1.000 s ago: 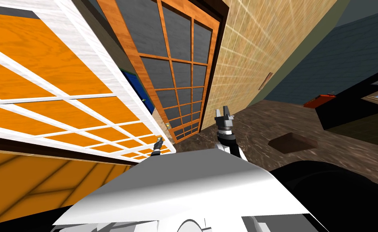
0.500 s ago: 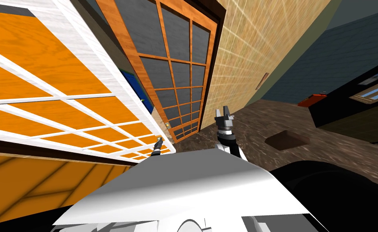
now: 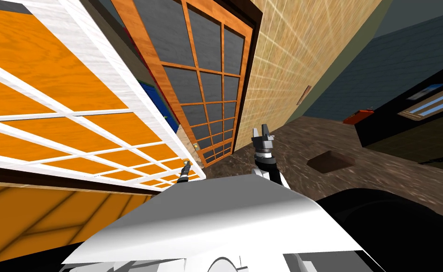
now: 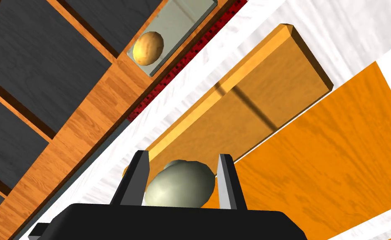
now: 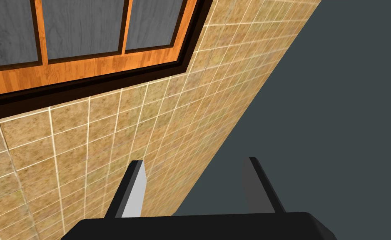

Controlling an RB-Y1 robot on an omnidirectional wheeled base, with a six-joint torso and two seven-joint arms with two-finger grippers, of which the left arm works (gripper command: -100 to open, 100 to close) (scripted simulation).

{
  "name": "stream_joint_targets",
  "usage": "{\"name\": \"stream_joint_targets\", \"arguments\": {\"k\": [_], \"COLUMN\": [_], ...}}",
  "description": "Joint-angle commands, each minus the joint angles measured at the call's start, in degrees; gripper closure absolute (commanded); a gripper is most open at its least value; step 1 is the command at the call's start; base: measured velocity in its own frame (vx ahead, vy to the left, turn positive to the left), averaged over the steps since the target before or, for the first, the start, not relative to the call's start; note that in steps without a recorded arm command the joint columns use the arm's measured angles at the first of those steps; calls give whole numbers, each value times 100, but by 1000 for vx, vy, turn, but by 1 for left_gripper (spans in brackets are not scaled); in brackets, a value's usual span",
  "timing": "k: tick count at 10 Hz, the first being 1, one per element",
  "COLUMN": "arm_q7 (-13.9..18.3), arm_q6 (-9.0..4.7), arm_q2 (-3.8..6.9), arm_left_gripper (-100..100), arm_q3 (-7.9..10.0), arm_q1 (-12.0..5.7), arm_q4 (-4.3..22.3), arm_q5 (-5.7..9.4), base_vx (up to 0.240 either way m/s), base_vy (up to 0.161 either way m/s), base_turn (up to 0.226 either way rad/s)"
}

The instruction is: Pull the door open

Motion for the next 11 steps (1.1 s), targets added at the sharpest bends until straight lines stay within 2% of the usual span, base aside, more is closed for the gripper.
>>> {"name": "stream_joint_targets", "arguments": {"k": [1, 2, 5, 6, 8, 11], "arm_q7": [286, 369, 816, 840, 1213, 1548], "arm_q6": [-63, -63, -46, -46, -29, -21], "arm_q2": [69, 69, 75, 75, 81, 84], "arm_left_gripper": [100, 100, 100, 100, 100, 100], "arm_q3": [-18, -18, -115, -115, -211, -260], "arm_q1": [-69, -69, -72, -72, -74, -76], "arm_q4": [80, 80, 64, 64, 48, 40], "arm_q5": [156, 156, 333, 333, 510, 600], "base_vx": [-44, -41, -30, -26, -38, -33], "base_vy": [14, 17, 13, 5, 17, 8], "base_turn": [-64, -31, -43, -26, -63, -32]}}
